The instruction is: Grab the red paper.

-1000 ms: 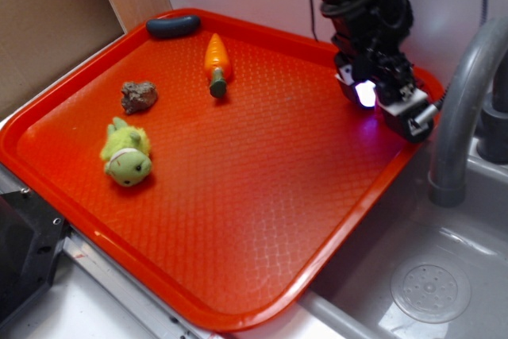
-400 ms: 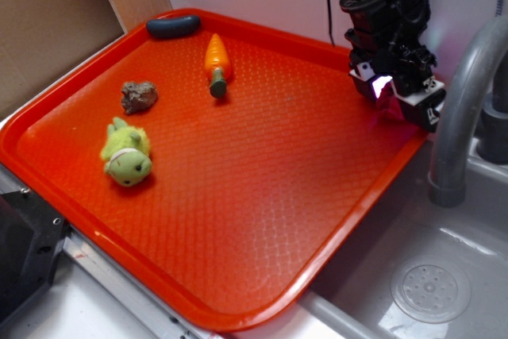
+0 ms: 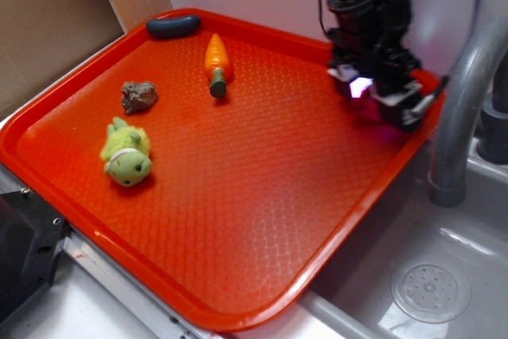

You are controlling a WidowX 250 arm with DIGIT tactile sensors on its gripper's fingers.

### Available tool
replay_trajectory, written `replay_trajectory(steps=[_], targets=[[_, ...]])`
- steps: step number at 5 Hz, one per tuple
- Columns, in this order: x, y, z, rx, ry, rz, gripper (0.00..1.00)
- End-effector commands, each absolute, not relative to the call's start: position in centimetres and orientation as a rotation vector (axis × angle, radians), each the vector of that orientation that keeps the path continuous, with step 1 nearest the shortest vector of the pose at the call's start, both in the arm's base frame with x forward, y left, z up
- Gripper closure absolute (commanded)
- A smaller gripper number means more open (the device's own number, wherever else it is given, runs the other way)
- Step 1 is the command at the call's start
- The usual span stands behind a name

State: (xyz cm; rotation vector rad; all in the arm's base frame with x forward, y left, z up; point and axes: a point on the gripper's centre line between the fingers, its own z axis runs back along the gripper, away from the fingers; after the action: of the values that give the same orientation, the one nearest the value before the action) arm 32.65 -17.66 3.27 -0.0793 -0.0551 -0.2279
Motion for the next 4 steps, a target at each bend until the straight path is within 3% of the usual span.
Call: replay_trajectory(steps=[1,2,3,4], targets=[[27.2,-15.4,13.1,0.111,-0.069,-0.099,1.0],[23.8,-13.5,16.7,0.092,-0.098,-0.03,1.0],[21.5,-11.4,19.8,0.02,-0.096,0.0,1.0],[20.0,-9.9,21.2,-0.044,-0.154,0.092,1.0]])
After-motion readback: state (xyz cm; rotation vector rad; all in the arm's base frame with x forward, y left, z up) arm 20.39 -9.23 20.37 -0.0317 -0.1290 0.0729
